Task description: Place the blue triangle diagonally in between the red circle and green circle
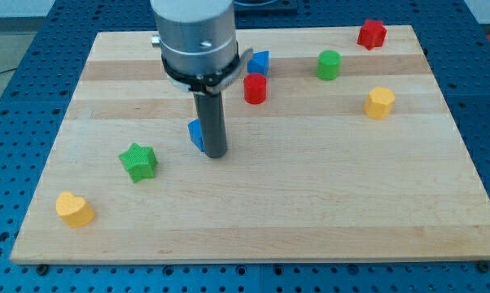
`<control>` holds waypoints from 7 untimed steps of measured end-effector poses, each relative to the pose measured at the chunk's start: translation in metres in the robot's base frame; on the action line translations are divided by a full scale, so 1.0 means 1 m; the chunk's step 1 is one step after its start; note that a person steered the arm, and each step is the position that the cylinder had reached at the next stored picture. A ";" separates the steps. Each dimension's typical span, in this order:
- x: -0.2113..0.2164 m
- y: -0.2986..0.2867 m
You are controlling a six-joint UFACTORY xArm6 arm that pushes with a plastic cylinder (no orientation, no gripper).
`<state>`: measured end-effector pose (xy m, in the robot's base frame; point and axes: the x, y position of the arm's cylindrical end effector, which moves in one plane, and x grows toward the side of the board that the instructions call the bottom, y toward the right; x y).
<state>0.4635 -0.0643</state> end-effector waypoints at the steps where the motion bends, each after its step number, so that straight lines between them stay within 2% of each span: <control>1: -0.007 0.000; 2: -0.008 0.068; 4: -0.083 0.030; 5: -0.122 0.032; 6: -0.146 0.032; 7: -0.138 0.055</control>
<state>0.3258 -0.0089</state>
